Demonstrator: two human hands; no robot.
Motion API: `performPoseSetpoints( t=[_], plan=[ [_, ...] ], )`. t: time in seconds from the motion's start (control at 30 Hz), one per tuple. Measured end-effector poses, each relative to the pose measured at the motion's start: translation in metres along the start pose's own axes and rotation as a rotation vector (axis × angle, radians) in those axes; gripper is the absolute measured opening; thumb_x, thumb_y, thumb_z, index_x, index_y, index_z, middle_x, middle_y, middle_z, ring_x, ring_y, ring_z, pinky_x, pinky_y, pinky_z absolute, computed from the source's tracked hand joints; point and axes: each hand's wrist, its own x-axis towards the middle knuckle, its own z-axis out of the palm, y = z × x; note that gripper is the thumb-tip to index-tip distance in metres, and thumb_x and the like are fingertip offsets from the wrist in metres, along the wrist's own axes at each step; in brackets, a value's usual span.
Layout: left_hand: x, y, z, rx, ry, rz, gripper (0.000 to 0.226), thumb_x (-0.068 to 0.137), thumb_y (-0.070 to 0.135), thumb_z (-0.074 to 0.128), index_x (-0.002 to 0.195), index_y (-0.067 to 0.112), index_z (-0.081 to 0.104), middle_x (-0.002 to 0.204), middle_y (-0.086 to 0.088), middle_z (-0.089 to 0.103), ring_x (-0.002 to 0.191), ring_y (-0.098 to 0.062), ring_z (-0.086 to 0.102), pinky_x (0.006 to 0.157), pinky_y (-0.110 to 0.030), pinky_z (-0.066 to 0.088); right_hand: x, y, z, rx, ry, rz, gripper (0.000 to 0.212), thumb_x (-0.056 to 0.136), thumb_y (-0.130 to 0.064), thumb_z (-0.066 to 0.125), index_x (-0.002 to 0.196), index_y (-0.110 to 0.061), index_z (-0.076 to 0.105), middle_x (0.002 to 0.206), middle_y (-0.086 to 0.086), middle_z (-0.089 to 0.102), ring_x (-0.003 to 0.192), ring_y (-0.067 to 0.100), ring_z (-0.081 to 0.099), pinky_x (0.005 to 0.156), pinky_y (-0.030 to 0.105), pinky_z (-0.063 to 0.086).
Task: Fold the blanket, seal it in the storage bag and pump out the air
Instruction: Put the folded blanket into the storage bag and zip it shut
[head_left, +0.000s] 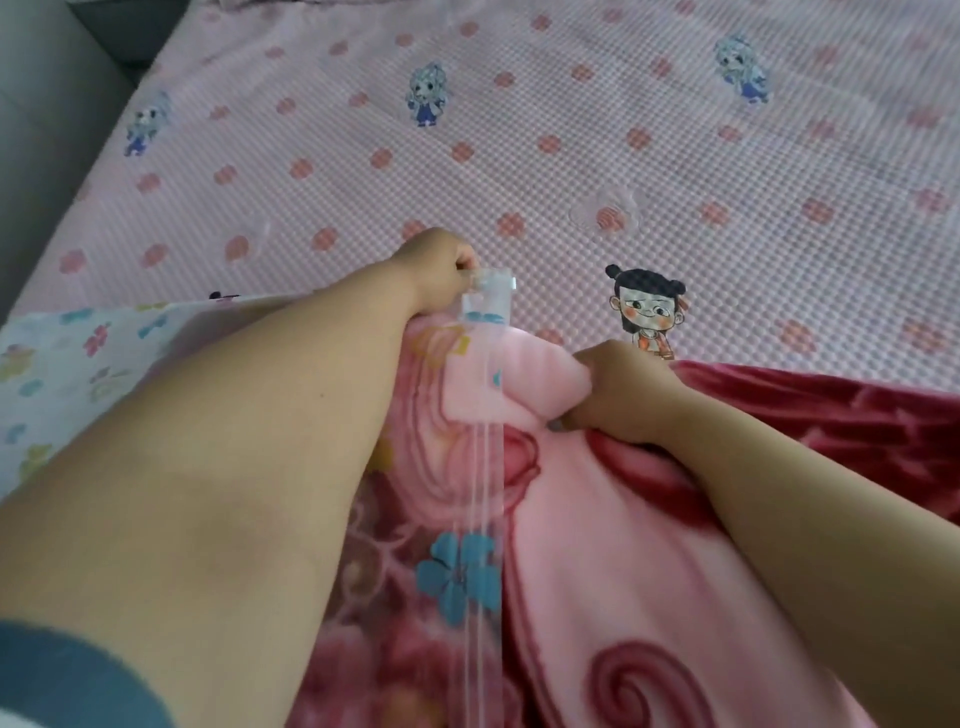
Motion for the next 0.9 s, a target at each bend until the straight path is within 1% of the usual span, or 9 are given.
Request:
performPoseSetpoints(
  t=[0.13, 0.2, 0.3, 0.37, 0.43, 0.53, 0.7, 0.8, 0.9],
  plan=[
    [-0.008, 0.009, -0.01, -0.178, 0.077, 0.011, 0.014, 0.091, 0.017, 0.064, 0.091, 0.005, 0.07, 0.075, 0.002, 0.06, 0.073, -0.008, 0.051, 0.057, -0.018, 0.038, 0.006, -0.033, -0.011, 0.084, 0.04, -0.071, 0.019, 0.07, -0.03, 0.078, 0.075, -0.02, 0.062, 0.082, 0.004, 0.063, 0.088, 0.027, 0.064, 0.074, 0.033, 0.048],
    [-0.008, 0.024, -0.014, -0.24, 0.07, 0.032, 0.013, 0.09, 0.021, 0.066, 0.086, 0.009, 0.07, 0.068, 0.008, 0.056, 0.064, -0.003, 0.049, 0.054, -0.011, 0.039, 0.01, -0.056, -0.006, 0.067, 0.069, -0.144, 0.01, 0.085, -0.019, 0.066, 0.092, -0.014, 0.066, 0.098, 0.01, 0.065, 0.098, 0.028, 0.062, 0.077, 0.03, 0.044],
    [-0.01, 0.04, -0.016, -0.27, 0.028, 0.044, 0.015, 0.088, 0.025, 0.069, 0.084, 0.011, 0.069, 0.069, 0.009, 0.056, 0.059, 0.0, 0.048, 0.054, -0.012, 0.041, 0.005, -0.066, 0.008, 0.106, 0.015, -0.33, 0.016, 0.099, -0.006, 0.044, 0.099, -0.012, 0.058, 0.093, 0.002, 0.065, 0.085, 0.011, 0.062, 0.071, 0.01, 0.044],
    [-0.011, 0.037, -0.016, -0.292, 0.036, 0.017, 0.014, 0.088, 0.023, 0.069, 0.085, 0.01, 0.07, 0.071, 0.009, 0.058, 0.062, 0.0, 0.049, 0.056, -0.013, 0.039, 0.001, -0.054, -0.004, 0.103, -0.039, -0.361, 0.016, 0.095, -0.021, 0.057, 0.107, -0.01, 0.06, 0.103, 0.001, 0.067, 0.093, 0.012, 0.063, 0.083, 0.015, 0.044],
    [-0.014, 0.031, -0.019, -0.314, 0.054, -0.004, 0.011, 0.089, 0.024, 0.068, 0.084, 0.014, 0.069, 0.074, 0.013, 0.059, 0.065, 0.003, 0.05, 0.057, -0.011, 0.038, -0.003, -0.022, -0.026, -0.018, -0.149, -0.26, 0.056, 0.069, -0.05, 0.08, 0.113, -0.022, 0.059, 0.116, -0.006, 0.063, 0.105, 0.014, 0.059, 0.094, 0.026, 0.043],
    [-0.018, 0.029, -0.022, -0.325, 0.062, -0.011, 0.01, 0.09, 0.023, 0.067, 0.082, 0.017, 0.067, 0.076, 0.017, 0.057, 0.069, 0.005, 0.05, 0.061, -0.01, 0.038, -0.017, 0.02, -0.054, -0.116, -0.304, -0.038, 0.082, 0.045, -0.072, 0.078, 0.108, -0.025, 0.056, 0.104, -0.011, 0.064, 0.096, 0.013, 0.061, 0.092, 0.033, 0.047],
    [-0.018, 0.036, -0.015, -0.358, 0.127, -0.027, 0.012, 0.091, 0.019, 0.065, 0.079, 0.017, 0.066, 0.074, 0.015, 0.056, 0.069, 0.001, 0.051, 0.063, -0.013, 0.041, -0.014, 0.012, -0.023, -0.216, -0.054, -0.072, 0.027, 0.069, -0.034, 0.077, 0.079, -0.015, 0.061, 0.085, 0.006, 0.064, 0.086, 0.03, 0.062, 0.07, 0.031, 0.046],
    [-0.015, 0.048, -0.011, -0.355, 0.14, -0.006, 0.011, 0.09, 0.017, 0.066, 0.08, 0.013, 0.067, 0.073, 0.012, 0.058, 0.068, 0.0, 0.052, 0.06, -0.011, 0.04, 0.002, -0.017, -0.012, -0.066, 0.076, -0.131, 0.032, 0.078, -0.023, 0.067, 0.058, -0.017, 0.043, 0.069, 0.002, 0.053, 0.082, 0.033, 0.06, 0.065, 0.03, 0.04],
    [-0.011, 0.056, -0.011, -0.31, 0.149, 0.007, 0.014, 0.09, 0.017, 0.065, 0.087, 0.006, 0.071, 0.086, 0.001, 0.066, 0.081, -0.01, 0.059, 0.073, -0.022, 0.05, 0.02, -0.039, 0.0, -0.104, 0.125, -0.236, 0.02, 0.09, -0.02, 0.056, 0.071, -0.014, 0.055, 0.097, 0.013, 0.065, 0.094, 0.033, 0.06, 0.068, 0.027, 0.035]
  ],
)
